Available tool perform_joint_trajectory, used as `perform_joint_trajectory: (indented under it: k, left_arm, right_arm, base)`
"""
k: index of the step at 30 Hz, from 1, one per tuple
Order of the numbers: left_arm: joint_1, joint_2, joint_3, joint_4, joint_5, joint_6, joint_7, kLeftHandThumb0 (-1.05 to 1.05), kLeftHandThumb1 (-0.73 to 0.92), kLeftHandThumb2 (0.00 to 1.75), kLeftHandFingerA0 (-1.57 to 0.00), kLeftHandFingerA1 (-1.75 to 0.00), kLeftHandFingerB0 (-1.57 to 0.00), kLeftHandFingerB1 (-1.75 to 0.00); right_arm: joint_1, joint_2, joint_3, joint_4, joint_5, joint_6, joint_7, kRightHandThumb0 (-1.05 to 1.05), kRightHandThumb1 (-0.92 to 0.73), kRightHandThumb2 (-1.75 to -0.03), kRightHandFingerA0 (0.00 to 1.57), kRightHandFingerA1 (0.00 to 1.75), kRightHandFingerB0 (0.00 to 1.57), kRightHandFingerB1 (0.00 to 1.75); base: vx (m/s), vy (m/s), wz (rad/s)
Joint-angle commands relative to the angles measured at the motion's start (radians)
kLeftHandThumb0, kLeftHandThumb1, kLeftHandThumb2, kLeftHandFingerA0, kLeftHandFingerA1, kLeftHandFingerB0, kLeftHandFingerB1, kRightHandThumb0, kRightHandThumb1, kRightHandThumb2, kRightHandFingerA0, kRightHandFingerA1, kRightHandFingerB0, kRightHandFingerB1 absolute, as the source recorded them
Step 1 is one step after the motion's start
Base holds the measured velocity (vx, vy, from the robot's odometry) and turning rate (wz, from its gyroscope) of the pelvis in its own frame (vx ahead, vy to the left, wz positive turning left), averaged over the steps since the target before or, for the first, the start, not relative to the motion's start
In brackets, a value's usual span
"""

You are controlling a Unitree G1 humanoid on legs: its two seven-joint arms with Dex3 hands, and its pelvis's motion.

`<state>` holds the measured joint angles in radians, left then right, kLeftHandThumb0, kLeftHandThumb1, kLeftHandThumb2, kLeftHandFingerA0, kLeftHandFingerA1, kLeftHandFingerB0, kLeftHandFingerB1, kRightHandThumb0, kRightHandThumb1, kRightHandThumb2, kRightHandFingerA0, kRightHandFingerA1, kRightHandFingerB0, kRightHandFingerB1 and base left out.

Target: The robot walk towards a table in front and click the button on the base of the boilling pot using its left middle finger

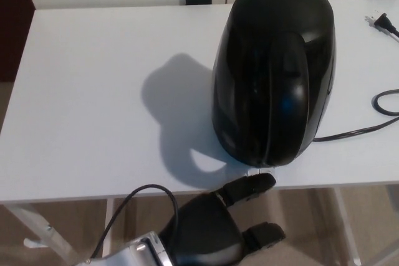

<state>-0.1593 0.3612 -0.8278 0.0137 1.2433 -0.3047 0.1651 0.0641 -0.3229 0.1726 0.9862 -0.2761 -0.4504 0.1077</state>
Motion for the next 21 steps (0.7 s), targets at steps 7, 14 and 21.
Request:
perform_joint_trajectory:
  k: [7, 14, 21]
  left_arm:
    - [0.183, 0.132, -0.007, -0.206, -0.044, -0.073, -0.046, -0.72, 0.82, 0.65, -0.29, -0.32, -0.24, -0.30]
    - [0.293, 0.199, 0.007, -0.119, -0.025, -0.081, 0.055, -0.73, 0.81, 0.64, -0.31, -0.31, -0.24, -0.30]
    - [0.299, 0.125, 0.201, 0.409, -0.424, -0.121, -0.030, -0.70, 0.80, 0.65, -0.31, -0.32, -0.23, -0.28]
  right_arm:
    - [0.004, -0.025, -0.025, 0.050, 0.041, -0.074, 0.063, -0.61, -0.63, -0.60, 0.81, 0.45, 0.67, 0.41]
    - [-0.003, -0.011, -0.010, 0.046, 0.002, 0.014, 0.015, -0.48, -0.65, -0.60, 0.71, 0.42, 0.53, 0.38]
    - [0.002, 0.007, -0.022, 0.053, 0.012, 0.043, -0.012, -0.42, -0.64, -0.58, 0.74, 0.42, 0.55, 0.37]
  base:
    - [0.00, 0.000, 0.00]
    - [0.00, 0.000, 0.00]
    - [0.00, 0.000, 0.00]
